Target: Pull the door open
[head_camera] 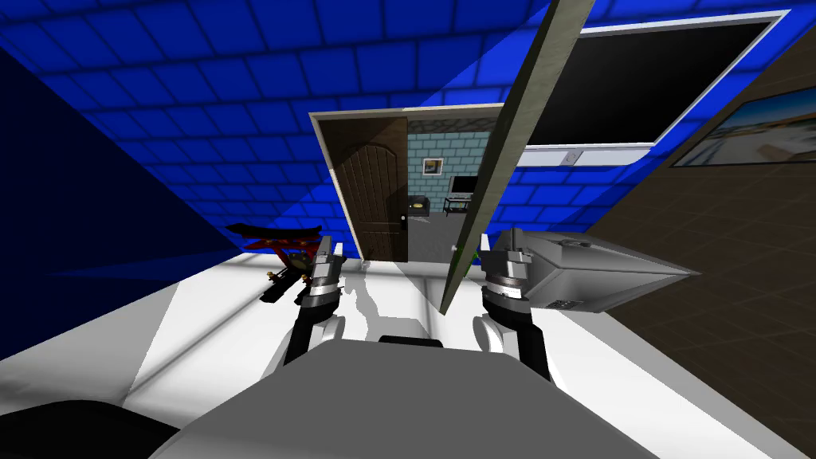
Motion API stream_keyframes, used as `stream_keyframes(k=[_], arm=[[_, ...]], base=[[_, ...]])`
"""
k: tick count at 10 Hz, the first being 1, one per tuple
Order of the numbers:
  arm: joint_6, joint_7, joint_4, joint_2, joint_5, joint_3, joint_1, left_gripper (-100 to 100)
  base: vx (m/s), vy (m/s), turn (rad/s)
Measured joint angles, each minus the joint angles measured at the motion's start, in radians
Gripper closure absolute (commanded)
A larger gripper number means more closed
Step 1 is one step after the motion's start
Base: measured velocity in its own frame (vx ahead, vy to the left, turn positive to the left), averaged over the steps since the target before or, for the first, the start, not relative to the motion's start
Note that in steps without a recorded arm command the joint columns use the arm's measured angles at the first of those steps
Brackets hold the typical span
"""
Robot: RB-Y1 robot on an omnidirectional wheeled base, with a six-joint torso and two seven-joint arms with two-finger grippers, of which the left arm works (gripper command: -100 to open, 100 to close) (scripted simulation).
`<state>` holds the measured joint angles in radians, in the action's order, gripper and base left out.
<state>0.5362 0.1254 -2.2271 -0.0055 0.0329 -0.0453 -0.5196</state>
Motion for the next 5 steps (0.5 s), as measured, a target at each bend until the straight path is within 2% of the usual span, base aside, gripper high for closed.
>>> stream_keyframes(k=[1, 2, 3, 5], arm=[[0.001, 0.003, 0.014, 0.004, -0.005, -0.005, 0.008, -100], [-0.002, 0.005, 0.038, 0.012, -0.013, -0.017, 0.028, -100], [-0.002, 0.011, 0.061, 0.013, -0.016, -0.019, 0.044, -100], [0.006, 0.021, 0.109, 0.019, -0.024, -0.028, 0.071, -100]], base=[[0.063, 0.03, -0.108], [0.05, 0.042, -0.072], [0.047, 0.034, -0.042], [0.051, 0.033, -0.066]])
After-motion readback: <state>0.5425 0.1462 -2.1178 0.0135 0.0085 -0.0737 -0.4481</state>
